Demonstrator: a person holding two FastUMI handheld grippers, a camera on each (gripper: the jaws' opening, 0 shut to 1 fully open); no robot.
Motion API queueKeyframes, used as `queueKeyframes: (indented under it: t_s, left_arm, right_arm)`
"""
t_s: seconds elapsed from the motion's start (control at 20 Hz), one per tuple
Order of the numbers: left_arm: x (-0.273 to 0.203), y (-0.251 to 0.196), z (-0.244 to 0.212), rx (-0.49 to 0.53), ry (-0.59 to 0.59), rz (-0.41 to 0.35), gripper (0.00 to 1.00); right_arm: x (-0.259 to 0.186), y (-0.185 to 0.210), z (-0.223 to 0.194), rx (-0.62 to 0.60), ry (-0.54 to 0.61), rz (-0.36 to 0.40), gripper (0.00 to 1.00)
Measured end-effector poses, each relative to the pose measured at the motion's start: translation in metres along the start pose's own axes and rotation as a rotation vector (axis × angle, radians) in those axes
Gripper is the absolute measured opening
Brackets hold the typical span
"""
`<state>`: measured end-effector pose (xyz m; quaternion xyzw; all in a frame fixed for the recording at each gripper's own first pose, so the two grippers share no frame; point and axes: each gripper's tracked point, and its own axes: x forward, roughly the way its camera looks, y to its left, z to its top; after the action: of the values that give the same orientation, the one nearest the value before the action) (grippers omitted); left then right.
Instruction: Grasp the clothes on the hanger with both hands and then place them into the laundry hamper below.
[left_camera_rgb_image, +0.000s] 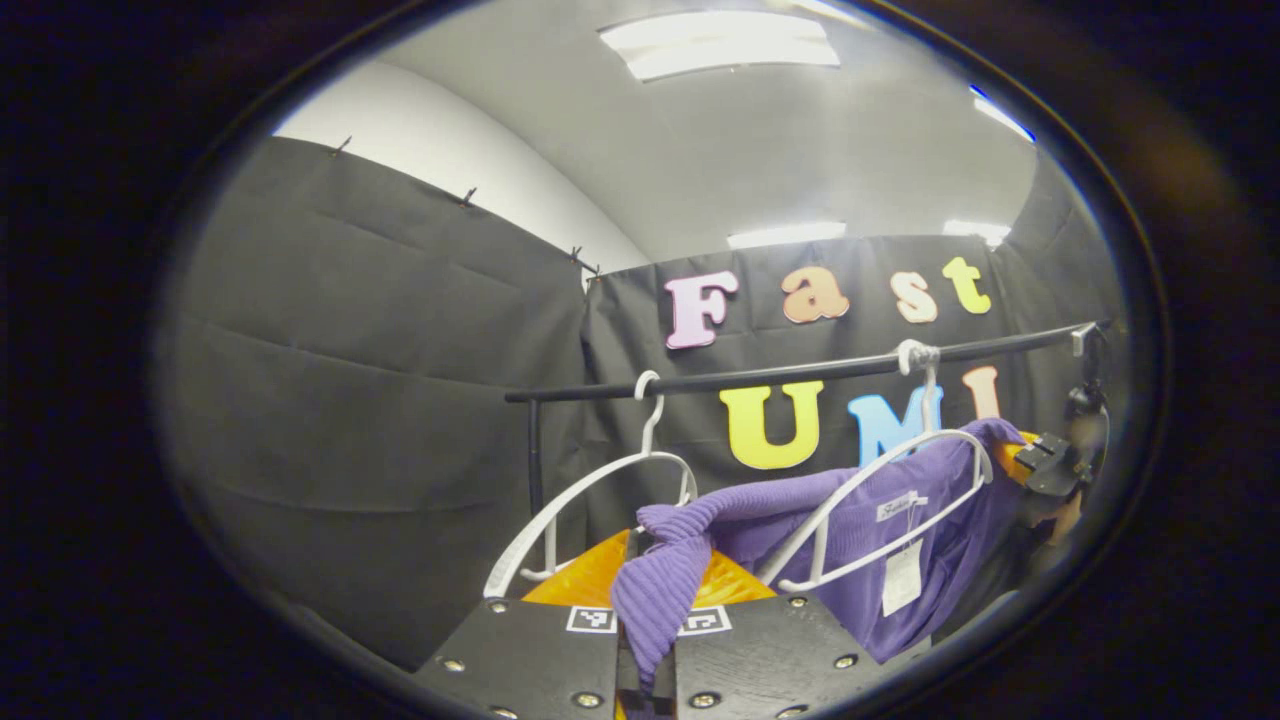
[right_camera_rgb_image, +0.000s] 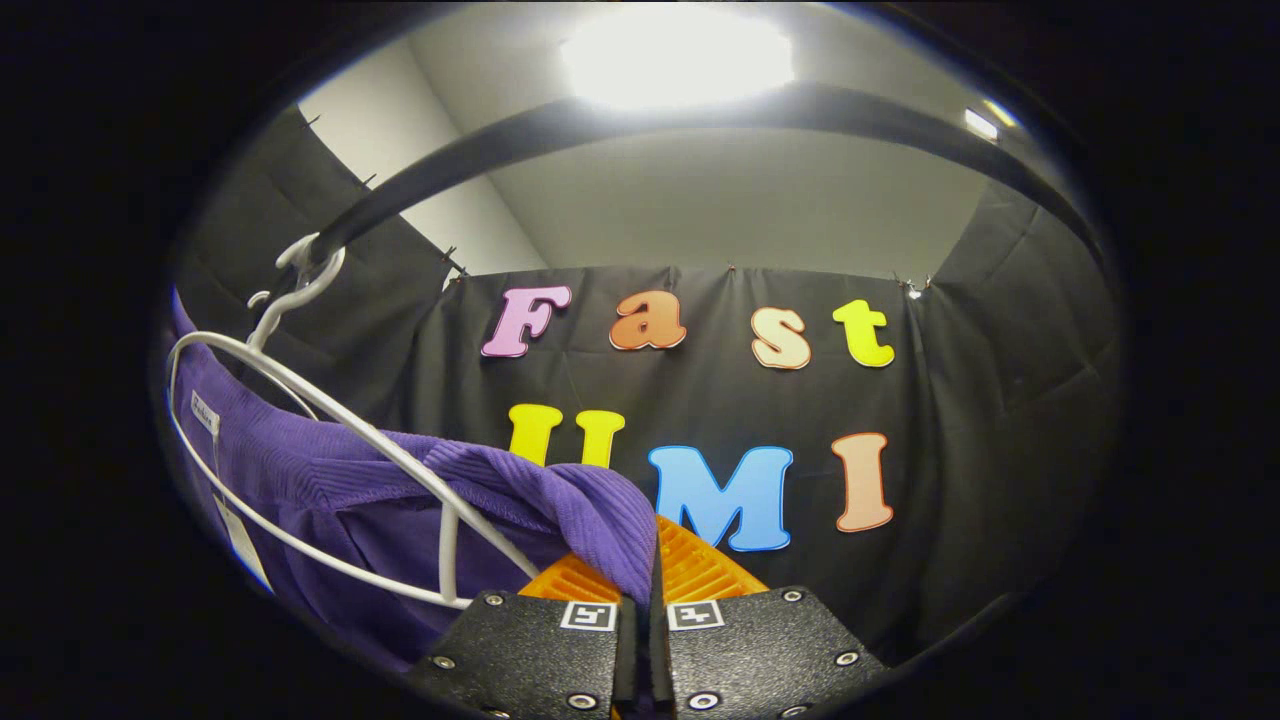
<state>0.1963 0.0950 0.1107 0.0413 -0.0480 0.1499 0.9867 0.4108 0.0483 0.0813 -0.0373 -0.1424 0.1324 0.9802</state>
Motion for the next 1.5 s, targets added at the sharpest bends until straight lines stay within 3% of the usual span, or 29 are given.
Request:
queueKeyframes:
  t_s: [0.3,0.7,1.15,1.5]
  left_arm:
    - [0.018,0.001,-0.046,-0.079,0.093,-0.030,0.01]
    - [0.005,0.002,-0.070,-0.043,0.120,-0.052,0.01]
    - [-0.037,0.002,-0.090,-0.049,0.136,-0.107,0.01]
    - [-0.088,-0.015,-0.071,-0.087,0.102,-0.225,0.01]
  right_arm:
    - [0.010,-0.001,-0.064,0.122,0.176,0.020,0.04]
    - [-0.017,0.012,-0.104,0.094,0.272,0.004,0.04]
    - [-0.097,0.032,-0.098,0.109,0.325,-0.015,0.04]
    - [-0.171,0.058,-0.046,0.194,0.328,0.004,0.05]
